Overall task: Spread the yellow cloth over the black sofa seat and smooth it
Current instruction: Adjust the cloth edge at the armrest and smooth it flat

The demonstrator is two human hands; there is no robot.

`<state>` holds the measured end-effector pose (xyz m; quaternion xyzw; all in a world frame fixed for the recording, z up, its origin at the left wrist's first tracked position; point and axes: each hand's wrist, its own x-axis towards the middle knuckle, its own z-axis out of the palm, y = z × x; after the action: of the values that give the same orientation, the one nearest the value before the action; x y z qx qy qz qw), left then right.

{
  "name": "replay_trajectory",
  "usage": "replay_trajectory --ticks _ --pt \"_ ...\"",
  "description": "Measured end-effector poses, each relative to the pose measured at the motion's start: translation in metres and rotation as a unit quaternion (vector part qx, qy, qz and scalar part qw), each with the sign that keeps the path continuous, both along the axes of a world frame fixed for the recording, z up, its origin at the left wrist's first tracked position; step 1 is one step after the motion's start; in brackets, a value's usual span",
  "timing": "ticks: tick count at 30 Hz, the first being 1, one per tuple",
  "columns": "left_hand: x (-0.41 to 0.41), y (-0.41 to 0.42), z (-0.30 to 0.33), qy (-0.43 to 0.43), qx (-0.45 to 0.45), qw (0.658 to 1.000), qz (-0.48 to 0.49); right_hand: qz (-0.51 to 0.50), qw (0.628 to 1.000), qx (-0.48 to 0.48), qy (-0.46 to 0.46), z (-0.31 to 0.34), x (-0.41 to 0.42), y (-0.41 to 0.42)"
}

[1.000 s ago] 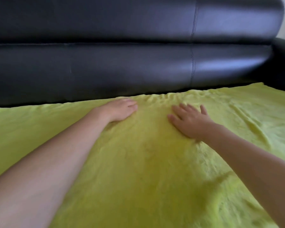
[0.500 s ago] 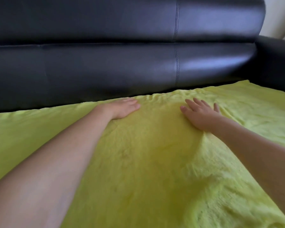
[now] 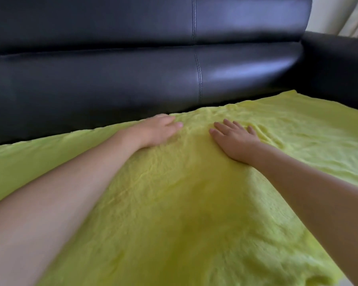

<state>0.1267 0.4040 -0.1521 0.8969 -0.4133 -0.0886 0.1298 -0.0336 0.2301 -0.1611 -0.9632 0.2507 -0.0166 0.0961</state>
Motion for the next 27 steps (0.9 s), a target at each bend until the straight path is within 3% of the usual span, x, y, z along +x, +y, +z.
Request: replay_trajectory --ticks 2,4,6,8,11,14,16,20,24,27 --pt "-0.020 -0.003 -0.006 -0.012 0.062 0.997 -0.041 -0.018 0.999 0.001 -0.035 0.002 -0.008 -0.004" --pt "-0.021 -0.001 -0.010 -0.040 0.110 0.993 -0.013 -0.035 0.999 -0.014 -0.036 0.002 -0.021 -0.010" --pt "-0.031 -0.004 -0.001 -0.080 0.091 0.991 0.062 -0.053 0.998 -0.028 -0.021 0.003 -0.039 -0.022" --pt "-0.067 -0.012 0.010 -0.116 0.018 0.990 0.074 -0.073 0.997 -0.034 -0.005 0.005 -0.057 -0.038" --pt "-0.155 -0.005 0.010 -0.119 -0.052 0.990 -0.060 -0.098 0.995 -0.027 -0.007 0.005 -0.078 -0.059" --pt "-0.223 0.018 -0.009 -0.144 0.050 0.970 -0.189 -0.097 0.995 -0.021 -0.007 -0.004 -0.094 -0.071" --pt "-0.230 0.024 -0.014 -0.134 0.053 0.969 -0.201 -0.097 0.995 -0.017 -0.014 -0.010 -0.098 -0.074" --pt "-0.241 0.033 -0.001 -0.181 -0.062 0.949 -0.251 -0.103 0.994 -0.017 -0.019 -0.011 -0.097 -0.073" --pt "-0.264 0.048 -0.015 -0.177 0.076 0.915 -0.354 -0.096 0.995 -0.016 -0.022 -0.010 -0.100 -0.069" --pt "-0.260 0.048 -0.012 -0.157 0.107 0.887 -0.420 -0.091 0.996 -0.010 -0.017 -0.008 -0.102 -0.070"
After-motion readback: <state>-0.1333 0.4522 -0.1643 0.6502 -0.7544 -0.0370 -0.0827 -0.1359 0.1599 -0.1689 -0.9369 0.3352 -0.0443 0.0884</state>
